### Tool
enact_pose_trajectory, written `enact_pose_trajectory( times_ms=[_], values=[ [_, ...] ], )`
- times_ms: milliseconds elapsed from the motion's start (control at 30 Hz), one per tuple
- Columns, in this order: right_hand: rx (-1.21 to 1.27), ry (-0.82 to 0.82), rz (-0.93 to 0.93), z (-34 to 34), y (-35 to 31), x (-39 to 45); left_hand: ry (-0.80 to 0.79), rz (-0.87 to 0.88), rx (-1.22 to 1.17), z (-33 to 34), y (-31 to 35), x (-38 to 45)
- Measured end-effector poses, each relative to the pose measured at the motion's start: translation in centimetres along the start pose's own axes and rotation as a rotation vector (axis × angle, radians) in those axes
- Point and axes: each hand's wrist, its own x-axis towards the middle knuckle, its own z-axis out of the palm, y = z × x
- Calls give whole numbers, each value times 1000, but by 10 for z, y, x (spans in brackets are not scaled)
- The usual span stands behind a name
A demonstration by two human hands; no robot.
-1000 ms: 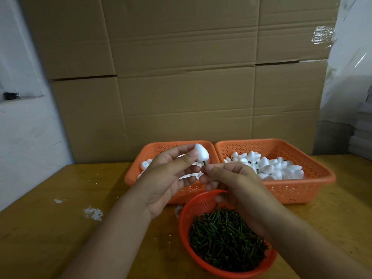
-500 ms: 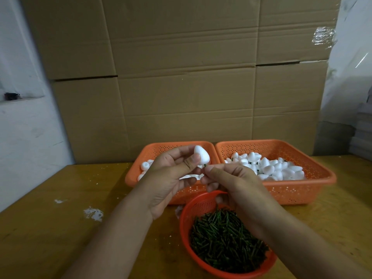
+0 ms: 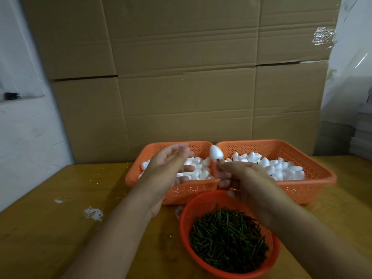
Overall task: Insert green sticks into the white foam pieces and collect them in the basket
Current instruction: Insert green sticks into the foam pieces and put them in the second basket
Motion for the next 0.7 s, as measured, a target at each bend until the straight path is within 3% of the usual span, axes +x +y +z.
enact_pose_trajectory(
  times_ms=[233, 367, 433, 567, 700],
  values=[
    [70, 279, 38, -54, -12, 31, 155, -32, -32, -13, 3, 9],
    [153, 328, 20, -69, -10, 36, 200, -43, 46, -18, -4, 15],
    [71, 316, 17, -64, -9, 35, 209, -48, 123, -22, -9, 17],
    [-252, 107, -65, -43, -11, 20, 217, 13, 422, -31, -21, 23],
    [-706, -250, -178, -25, -8, 6, 165, 85, 767, -34, -29, 35]
  ],
)
